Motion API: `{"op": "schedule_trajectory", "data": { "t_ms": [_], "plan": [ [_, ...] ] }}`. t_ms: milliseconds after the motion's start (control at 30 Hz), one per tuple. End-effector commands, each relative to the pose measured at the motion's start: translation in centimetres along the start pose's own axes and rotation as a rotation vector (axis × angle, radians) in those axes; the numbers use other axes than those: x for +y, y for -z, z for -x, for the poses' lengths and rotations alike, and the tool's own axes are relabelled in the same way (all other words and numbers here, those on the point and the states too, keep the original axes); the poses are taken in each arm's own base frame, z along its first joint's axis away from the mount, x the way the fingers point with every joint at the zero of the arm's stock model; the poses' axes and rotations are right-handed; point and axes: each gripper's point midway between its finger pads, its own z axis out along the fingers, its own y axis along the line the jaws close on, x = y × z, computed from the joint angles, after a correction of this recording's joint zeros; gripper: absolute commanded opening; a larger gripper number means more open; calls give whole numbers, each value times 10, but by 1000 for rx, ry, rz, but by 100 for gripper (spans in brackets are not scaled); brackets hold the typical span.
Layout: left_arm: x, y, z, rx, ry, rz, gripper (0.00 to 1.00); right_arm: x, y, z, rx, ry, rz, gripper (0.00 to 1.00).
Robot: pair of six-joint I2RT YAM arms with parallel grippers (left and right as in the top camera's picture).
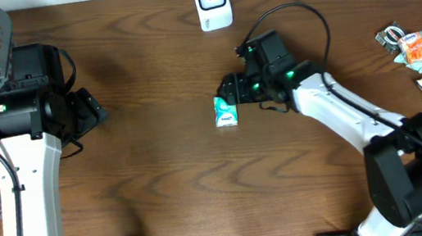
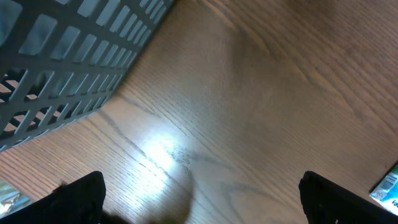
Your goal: Scan the item barcode
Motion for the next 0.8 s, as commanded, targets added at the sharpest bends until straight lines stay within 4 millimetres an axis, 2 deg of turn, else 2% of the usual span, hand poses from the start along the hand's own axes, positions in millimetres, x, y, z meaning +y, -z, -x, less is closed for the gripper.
{"op": "schedule_trajectory", "data": {
  "t_ms": [0, 100, 333, 533, 767],
  "plan": [
    [2, 0, 2, -2, 13, 12, 98, -8, -20, -15, 53, -22, -21, 77],
    [2, 0, 2, -2, 13, 12, 98, -4, -25, -19, 77, -24, 14, 79],
    [2, 0, 2, -2, 13, 12, 97, 11, -21, -26, 129, -9, 117, 80],
    [2, 0, 2, -2, 13, 12, 98, 3, -14, -24, 154, -25, 98, 80],
    [2, 0, 2, -2, 13, 12, 98, 5, -11, -23, 163, -30, 93, 86]
  ]
}}
